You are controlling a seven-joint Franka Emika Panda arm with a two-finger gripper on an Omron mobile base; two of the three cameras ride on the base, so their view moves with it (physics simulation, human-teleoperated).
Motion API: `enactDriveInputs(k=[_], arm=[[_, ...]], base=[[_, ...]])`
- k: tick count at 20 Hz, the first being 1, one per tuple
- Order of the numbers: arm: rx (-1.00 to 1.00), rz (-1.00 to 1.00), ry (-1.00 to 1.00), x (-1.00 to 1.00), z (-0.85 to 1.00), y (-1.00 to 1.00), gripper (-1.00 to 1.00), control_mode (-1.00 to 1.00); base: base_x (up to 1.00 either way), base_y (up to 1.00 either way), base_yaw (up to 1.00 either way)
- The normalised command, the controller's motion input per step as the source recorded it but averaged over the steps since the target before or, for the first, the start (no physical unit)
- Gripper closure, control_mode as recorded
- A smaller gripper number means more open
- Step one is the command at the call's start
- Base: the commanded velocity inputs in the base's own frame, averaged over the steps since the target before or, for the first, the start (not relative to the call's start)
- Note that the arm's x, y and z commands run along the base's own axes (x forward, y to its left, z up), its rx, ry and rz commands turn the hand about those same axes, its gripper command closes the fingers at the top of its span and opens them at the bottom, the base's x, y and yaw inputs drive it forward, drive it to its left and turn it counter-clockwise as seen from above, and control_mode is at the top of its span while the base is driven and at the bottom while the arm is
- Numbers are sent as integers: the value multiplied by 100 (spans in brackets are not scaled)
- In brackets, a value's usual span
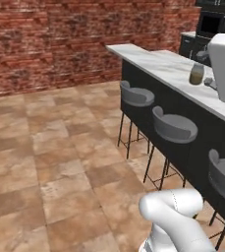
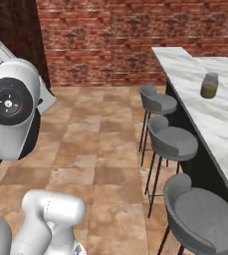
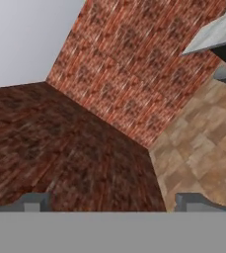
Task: Pick the jar and jar from the dining table and place them in the open cabinet. Close the cabinet after placing the objects.
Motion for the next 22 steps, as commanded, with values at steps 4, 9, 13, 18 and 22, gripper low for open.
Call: enactDriveInputs(k=[4, 9, 13, 18, 22], arm=[[0, 0, 0, 0, 0, 0, -100, 100], [0, 0, 0, 0, 0, 0, -100, 100], [0, 0, 0, 0, 0, 0, -100, 100], [0, 0, 0, 0, 0, 0, -100, 100], [0, 0, 0, 0, 0, 0, -100, 100]], base=[[72, 55, -29], [58, 57, -34], [48, 61, -37], [38, 66, -40], [33, 64, -41]])
